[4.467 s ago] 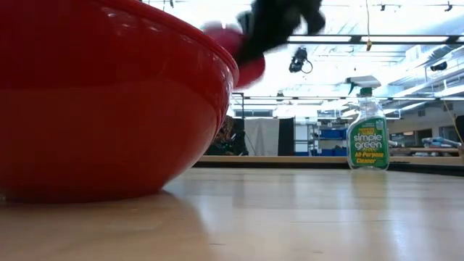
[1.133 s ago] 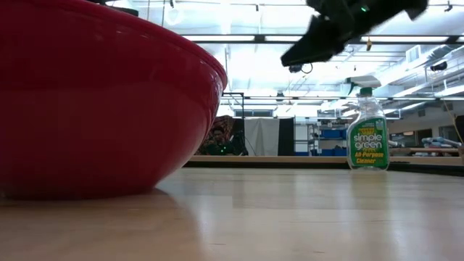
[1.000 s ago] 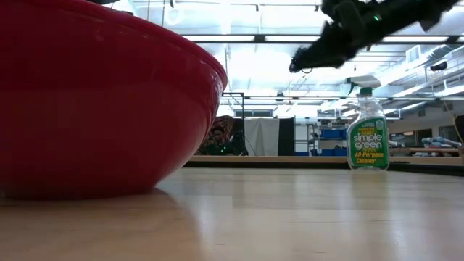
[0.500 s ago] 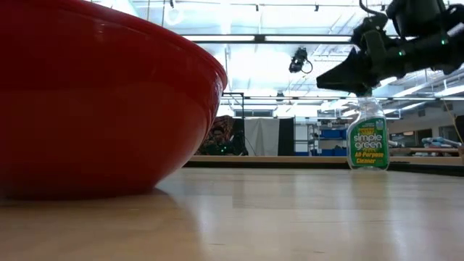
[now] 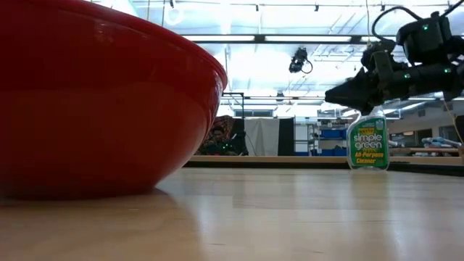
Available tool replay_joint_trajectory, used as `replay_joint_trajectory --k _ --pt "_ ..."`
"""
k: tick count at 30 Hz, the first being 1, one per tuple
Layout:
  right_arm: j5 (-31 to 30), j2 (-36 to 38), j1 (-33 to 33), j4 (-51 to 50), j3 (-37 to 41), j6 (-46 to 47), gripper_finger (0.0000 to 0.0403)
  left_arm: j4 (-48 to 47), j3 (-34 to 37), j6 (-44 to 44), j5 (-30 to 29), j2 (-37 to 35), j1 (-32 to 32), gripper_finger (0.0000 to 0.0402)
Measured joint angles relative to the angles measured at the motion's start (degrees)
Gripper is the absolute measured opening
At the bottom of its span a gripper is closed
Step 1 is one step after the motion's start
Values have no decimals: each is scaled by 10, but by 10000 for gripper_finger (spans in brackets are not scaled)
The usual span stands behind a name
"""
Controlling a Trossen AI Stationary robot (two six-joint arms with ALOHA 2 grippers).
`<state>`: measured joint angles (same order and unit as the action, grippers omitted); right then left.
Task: Nest bowls inside each other by size order
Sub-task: Return to Home Position
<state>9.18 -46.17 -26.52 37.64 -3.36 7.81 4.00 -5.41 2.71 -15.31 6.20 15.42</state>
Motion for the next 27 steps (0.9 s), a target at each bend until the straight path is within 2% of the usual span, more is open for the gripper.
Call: replay_joint_trajectory --k 9,18,27 --pt "12 5 -36 -5 30 -5 117 12 34 20 1 0 12 199" --pt "-36 19 -61 -9 30 -5 117 -4 42 -3 -2 0 37 199" --pt "-36 117 -93 -31 30 -5 117 -22 42 -8 -4 1 48 192"
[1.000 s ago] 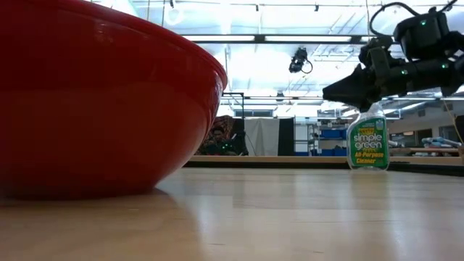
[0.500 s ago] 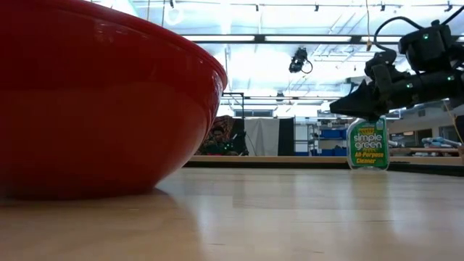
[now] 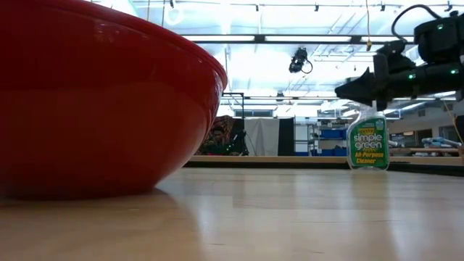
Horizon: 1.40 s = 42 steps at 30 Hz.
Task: Nest bowls inside each other by size order
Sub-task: Return to Home Position
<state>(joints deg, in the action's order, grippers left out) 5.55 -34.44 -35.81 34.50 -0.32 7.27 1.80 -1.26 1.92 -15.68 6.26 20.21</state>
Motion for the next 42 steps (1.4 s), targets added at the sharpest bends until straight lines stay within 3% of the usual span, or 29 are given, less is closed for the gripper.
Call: replay_joint_trajectory --k 6,13,19,42 --pt "-48 49 -18 -44 0 -25 117 12 7 0 7 0 0 181" --pt "-146 54 -23 -6 0 16 117 15 8 -47 -18 1 -1 180" --pt "-130 54 -23 -7 0 95 117 16 8 9 -26 1 -1 180" --pt "-129 53 -23 -7 0 91 117 16 8 33 -26 1 -1 181"
